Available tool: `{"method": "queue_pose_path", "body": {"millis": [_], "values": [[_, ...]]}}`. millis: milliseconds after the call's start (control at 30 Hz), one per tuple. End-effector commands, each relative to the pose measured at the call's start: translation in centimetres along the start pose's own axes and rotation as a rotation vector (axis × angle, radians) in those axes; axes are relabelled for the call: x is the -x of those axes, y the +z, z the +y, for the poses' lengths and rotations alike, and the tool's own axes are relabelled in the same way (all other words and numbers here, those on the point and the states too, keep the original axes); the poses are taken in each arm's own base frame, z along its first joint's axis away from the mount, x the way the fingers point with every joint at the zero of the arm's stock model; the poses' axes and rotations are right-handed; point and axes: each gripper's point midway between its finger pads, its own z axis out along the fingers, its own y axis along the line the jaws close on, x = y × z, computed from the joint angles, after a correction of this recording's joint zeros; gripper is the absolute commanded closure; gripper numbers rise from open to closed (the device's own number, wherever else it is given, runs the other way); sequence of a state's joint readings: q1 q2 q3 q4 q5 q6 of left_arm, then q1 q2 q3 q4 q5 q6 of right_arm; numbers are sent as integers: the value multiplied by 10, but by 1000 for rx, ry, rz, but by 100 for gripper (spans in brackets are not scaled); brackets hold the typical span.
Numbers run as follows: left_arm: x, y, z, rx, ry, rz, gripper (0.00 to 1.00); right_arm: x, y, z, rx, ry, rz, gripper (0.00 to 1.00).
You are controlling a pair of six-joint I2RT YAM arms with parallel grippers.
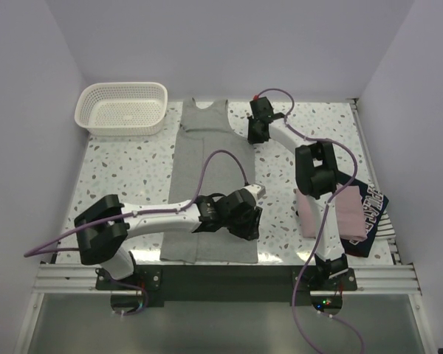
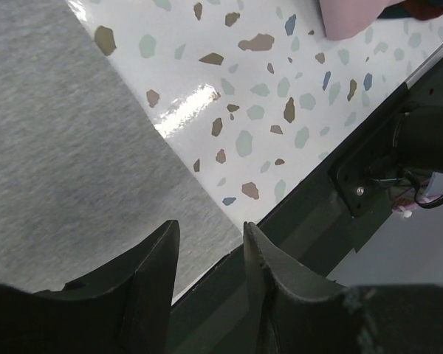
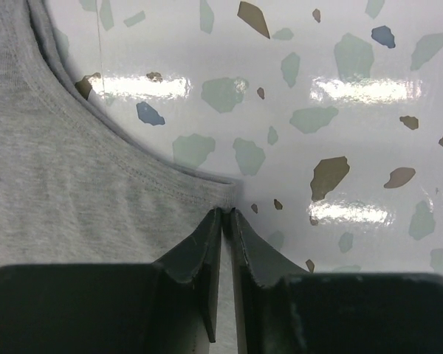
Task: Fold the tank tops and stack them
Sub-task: Fold the tank top
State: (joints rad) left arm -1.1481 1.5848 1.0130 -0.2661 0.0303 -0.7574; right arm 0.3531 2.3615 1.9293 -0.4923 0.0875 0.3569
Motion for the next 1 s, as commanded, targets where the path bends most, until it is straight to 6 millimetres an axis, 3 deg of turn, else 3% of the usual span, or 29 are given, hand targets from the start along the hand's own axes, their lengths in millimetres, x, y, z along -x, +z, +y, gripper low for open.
{"method": "queue_pose_path", "body": {"millis": [0,133,533,967], "values": [[5,9,-23,-2,22,-30,55,-1,-3,-5,-19,-4,-5,87],[-15,20,-28,31,50,20,55,0,-4,-8,-23,5,-11,94],[-60,33,-41,92,114,117,55,2,-6,-6,-15,27,-19,98],[-74,48,-36,134,135,141,60,0,-6,-6,-3,39,-16,99]]}}
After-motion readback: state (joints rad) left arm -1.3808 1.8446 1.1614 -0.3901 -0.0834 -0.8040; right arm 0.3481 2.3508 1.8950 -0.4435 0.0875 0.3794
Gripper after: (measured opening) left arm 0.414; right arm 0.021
